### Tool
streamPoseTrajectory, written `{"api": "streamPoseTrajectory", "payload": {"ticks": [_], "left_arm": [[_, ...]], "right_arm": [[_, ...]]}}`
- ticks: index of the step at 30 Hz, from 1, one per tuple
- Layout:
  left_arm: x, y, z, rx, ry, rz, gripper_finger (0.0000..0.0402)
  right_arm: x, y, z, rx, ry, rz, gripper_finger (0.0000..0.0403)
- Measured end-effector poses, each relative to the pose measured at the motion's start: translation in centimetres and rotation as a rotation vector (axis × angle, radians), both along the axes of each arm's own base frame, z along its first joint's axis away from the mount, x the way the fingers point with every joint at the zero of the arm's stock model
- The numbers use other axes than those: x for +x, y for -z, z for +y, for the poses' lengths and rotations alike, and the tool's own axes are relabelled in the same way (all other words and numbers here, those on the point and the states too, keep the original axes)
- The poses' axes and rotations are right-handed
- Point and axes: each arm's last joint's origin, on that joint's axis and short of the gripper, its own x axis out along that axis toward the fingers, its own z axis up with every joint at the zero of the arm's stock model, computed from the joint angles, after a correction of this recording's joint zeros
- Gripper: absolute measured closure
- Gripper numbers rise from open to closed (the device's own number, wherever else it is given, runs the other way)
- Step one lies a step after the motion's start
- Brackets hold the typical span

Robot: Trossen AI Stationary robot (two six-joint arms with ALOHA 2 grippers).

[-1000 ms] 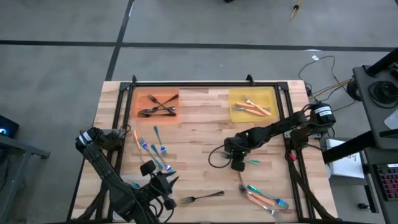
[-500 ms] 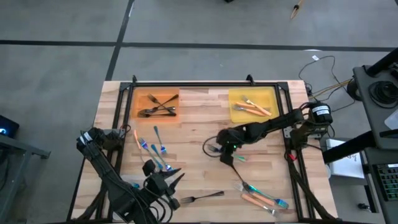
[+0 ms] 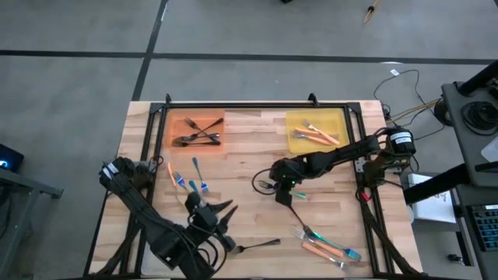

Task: Sort silverware by color (type)
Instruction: Put the blue fork into the transparent bin

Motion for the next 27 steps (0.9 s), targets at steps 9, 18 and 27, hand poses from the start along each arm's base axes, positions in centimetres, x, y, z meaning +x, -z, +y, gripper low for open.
{"api": "streamPoseTrajectory", "payload": {"ticks": [9,18,27], "left_arm": [[-0.1,0.4,-0.4,-0.010,0.021,0.025,0.0328],[0.6,2.4,-1.1,0.082,0.019,0.069,0.0336],[1.6,7.7,-1.8,0.107,-0.073,-0.112,0.0336]], "right_arm": [[0.3,-0.2,-0.2,-0.027,0.015,-0.040,0.0394],[1.2,-1.0,-0.2,-0.055,-0.024,-0.162,0.0394],[1.0,-2.5,-0.6,-0.162,-0.006,-0.231,0.0394]]}}
